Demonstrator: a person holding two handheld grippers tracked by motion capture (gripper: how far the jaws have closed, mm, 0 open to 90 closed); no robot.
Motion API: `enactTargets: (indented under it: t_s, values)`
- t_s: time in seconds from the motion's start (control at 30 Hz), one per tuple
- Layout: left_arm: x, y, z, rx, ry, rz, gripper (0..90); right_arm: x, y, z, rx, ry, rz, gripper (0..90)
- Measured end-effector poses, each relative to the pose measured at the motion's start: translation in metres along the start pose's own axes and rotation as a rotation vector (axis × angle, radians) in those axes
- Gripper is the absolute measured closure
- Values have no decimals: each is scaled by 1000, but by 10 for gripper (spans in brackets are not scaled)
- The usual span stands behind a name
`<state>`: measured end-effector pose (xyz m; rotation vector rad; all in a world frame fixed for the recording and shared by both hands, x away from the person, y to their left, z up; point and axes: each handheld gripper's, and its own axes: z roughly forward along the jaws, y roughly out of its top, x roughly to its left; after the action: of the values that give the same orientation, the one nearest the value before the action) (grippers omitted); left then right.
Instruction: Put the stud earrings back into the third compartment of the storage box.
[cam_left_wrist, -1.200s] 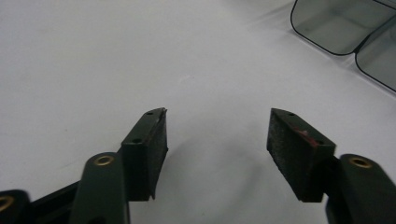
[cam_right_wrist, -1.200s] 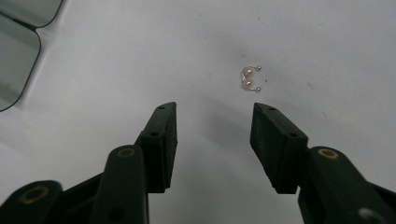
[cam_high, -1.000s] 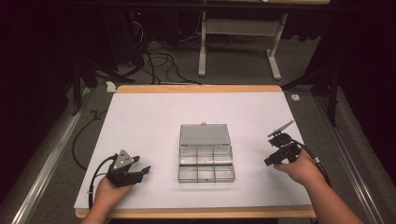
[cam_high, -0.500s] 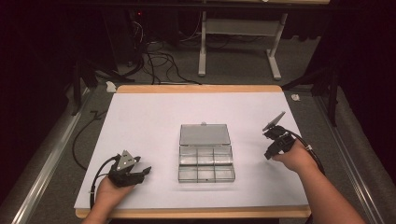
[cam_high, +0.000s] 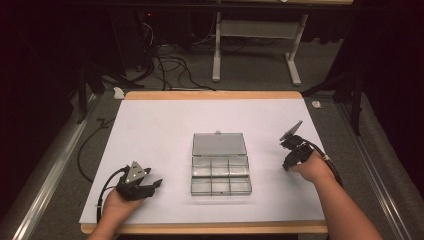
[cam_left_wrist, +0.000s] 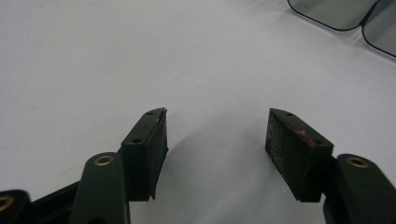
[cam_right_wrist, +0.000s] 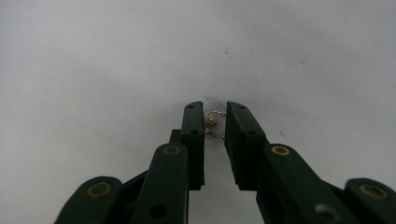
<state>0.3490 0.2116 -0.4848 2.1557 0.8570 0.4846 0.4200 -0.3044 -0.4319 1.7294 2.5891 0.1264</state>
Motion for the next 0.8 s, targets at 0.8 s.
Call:
enactTargets:
  t_s: [0.8]
  values:
    - [0,0,0,0,-1,-1,395,6,-2,1,14,-11,-17,798]
